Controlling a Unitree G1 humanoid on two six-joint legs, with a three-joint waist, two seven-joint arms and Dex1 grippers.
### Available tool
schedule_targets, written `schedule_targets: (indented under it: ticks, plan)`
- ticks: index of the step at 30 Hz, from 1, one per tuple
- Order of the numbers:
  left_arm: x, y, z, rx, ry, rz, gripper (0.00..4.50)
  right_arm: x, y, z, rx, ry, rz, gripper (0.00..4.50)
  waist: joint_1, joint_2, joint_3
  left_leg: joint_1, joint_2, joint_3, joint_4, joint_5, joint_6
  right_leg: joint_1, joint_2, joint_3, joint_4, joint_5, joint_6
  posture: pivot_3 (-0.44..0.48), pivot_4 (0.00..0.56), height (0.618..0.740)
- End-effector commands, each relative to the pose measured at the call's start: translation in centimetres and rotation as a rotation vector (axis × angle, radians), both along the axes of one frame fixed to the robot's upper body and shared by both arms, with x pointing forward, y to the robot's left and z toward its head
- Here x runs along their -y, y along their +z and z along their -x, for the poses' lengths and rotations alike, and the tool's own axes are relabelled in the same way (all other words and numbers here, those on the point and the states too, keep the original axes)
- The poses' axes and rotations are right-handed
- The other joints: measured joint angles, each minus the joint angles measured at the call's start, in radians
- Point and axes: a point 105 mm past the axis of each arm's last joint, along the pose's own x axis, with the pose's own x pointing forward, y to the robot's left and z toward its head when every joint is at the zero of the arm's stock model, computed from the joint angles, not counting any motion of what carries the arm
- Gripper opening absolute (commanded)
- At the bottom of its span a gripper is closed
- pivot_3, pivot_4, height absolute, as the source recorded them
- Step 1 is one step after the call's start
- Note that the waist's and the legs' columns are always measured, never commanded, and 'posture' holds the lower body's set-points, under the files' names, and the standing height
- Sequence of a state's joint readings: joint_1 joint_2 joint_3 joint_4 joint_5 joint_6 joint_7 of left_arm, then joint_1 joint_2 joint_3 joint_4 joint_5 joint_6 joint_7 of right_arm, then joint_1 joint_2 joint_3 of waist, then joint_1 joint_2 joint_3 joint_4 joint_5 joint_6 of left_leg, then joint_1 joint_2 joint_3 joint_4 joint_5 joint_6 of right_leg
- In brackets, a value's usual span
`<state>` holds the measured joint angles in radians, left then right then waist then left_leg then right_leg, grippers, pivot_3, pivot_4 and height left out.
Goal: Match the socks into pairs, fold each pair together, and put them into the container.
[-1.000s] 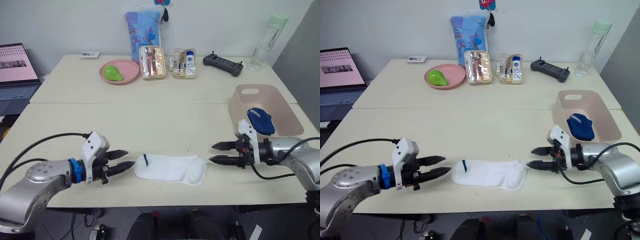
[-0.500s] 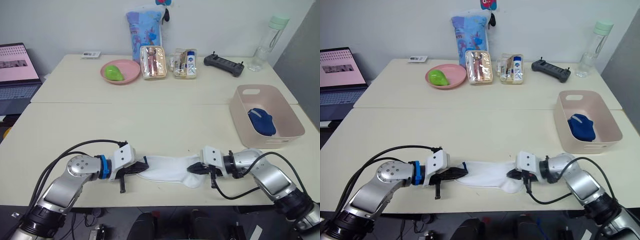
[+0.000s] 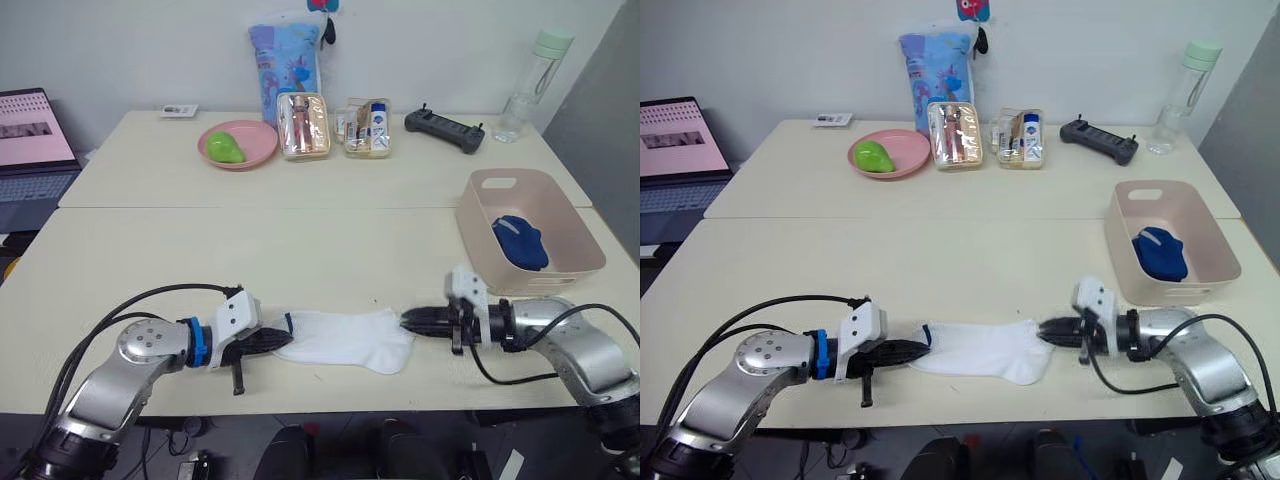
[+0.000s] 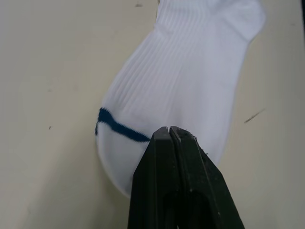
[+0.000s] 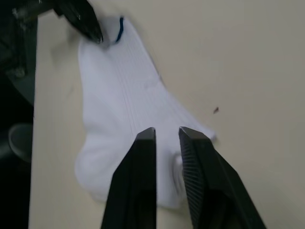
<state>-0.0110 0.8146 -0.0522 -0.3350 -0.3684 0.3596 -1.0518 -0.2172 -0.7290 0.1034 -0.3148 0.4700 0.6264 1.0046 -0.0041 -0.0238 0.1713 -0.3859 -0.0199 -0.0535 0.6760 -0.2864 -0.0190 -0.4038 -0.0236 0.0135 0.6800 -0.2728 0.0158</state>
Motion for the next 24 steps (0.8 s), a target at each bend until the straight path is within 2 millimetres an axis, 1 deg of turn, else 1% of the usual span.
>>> schedule_targets:
  ticks: [1,2,3,5,7,9,10,12,13,14,16,21,22,24]
  plan:
    - [0.2,2.3,0.4,0.065,-0.001,0.026,0.00,0.8,-1.0,-0.4,0.007,-0.094,0.075,1.96,0.000,0.000,0.000,0.000,0.000,0.000,0.000,0.000,0.000,0.000,0.000,0.000,0.000,0.000,0.000,0.000,0.150,0.740]
    - [0.2,2.4,0.5,0.064,0.001,0.025,0.00,0.8,-1.4,-0.4,-0.005,-0.099,0.087,2.36,0.000,0.000,0.000,0.000,0.000,0.000,0.000,0.000,0.000,0.000,0.000,0.000,0.000,0.000,0.000,0.000,0.150,0.740]
    - [0.1,2.3,0.9,0.057,-0.001,0.016,0.00,0.6,-2.0,0.1,-0.046,-0.085,0.097,2.66,0.000,0.000,0.000,0.000,-0.001,0.000,0.000,0.000,0.000,0.000,0.000,0.001,0.000,0.000,0.000,0.000,0.150,0.740]
    - [-0.1,2.1,1.2,0.047,0.001,0.006,0.00,0.2,-3.0,0.7,-0.123,-0.083,0.109,3.47,0.000,0.000,0.000,0.000,-0.001,0.001,0.000,0.000,0.000,0.000,0.000,0.000,0.000,0.000,0.000,0.000,0.150,0.740]
    - [-0.3,2.1,1.4,0.044,0.004,0.004,0.00,0.1,-3.4,0.8,-0.133,-0.082,0.127,4.18,-0.002,0.000,0.000,0.000,-0.001,0.001,0.000,0.000,0.000,0.000,0.000,0.001,0.000,0.000,0.000,0.000,0.150,0.740]
    - [-0.5,2.2,1.2,0.050,0.017,0.002,0.00,-0.4,-3.7,0.9,-0.138,-0.083,0.130,4.18,-0.002,-0.001,0.000,0.001,0.000,0.001,0.000,0.000,0.000,0.000,0.000,0.000,0.000,0.000,0.000,0.000,0.150,0.740]
    - [-0.5,2.3,1.1,0.058,0.023,0.006,0.00,-0.9,-3.7,1.1,-0.148,-0.072,0.116,4.08,-0.002,-0.001,-0.001,0.001,0.000,0.001,0.000,0.000,0.000,0.000,0.000,0.000,0.000,0.000,0.000,0.000,0.150,0.740]
    - [-0.2,2.5,0.9,0.072,0.023,0.017,0.00,-1.8,-3.4,1.6,-0.170,-0.041,0.078,3.55,-0.002,-0.001,-0.001,0.001,0.000,0.001,0.000,0.000,0.000,0.001,0.001,0.000,0.000,0.000,0.000,0.000,0.150,0.740]
    - [-0.1,2.5,0.9,0.076,0.021,0.023,0.00,-2.0,-3.3,1.7,-0.176,-0.041,0.065,3.13,-0.002,-0.001,-0.001,0.001,0.000,0.001,0.000,0.000,0.000,0.001,0.001,0.000,0.000,0.000,0.000,0.000,0.150,0.740]
    - [0.1,2.6,0.9,0.079,0.018,0.027,0.00,-2.1,-3.2,1.7,-0.183,-0.040,0.061,2.83,-0.002,-0.001,-0.001,0.001,0.000,0.001,0.000,0.000,0.000,0.000,0.001,0.000,0.000,0.000,0.000,0.000,0.150,0.740]
    - [0.2,2.7,0.8,0.090,0.017,0.031,0.00,-2.1,-3.0,1.7,-0.197,-0.029,0.057,2.08,-0.002,-0.001,-0.001,0.001,0.000,0.001,-0.001,0.000,0.000,0.000,0.001,0.000,0.000,0.000,0.000,0.000,0.150,0.740]
    - [0.5,2.8,0.8,0.099,0.013,0.036,0.00,-1.6,-2.9,1.4,-0.222,-0.029,0.061,0.26,-0.002,0.000,0.000,0.001,0.000,0.001,0.000,0.000,0.000,0.000,0.001,0.000,0.000,0.000,0.000,0.000,0.150,0.740]
    - [0.7,2.9,0.8,0.100,0.009,0.041,0.00,-1.3,-2.7,1.2,-0.226,-0.030,0.061,0.05,-0.002,0.000,0.000,0.001,0.000,0.001,0.000,0.000,0.000,0.000,0.001,0.000,0.000,0.000,0.000,0.000,0.150,0.740]
    - [1.3,3.2,0.7,0.094,-0.002,0.070,0.00,-0.4,-2.0,0.4,-0.219,-0.019,0.074,0.05,-0.001,0.000,0.000,0.001,0.000,0.001,0.000,0.000,0.000,0.000,0.001,0.000,0.000,0.000,0.000,0.000,0.150,0.740]
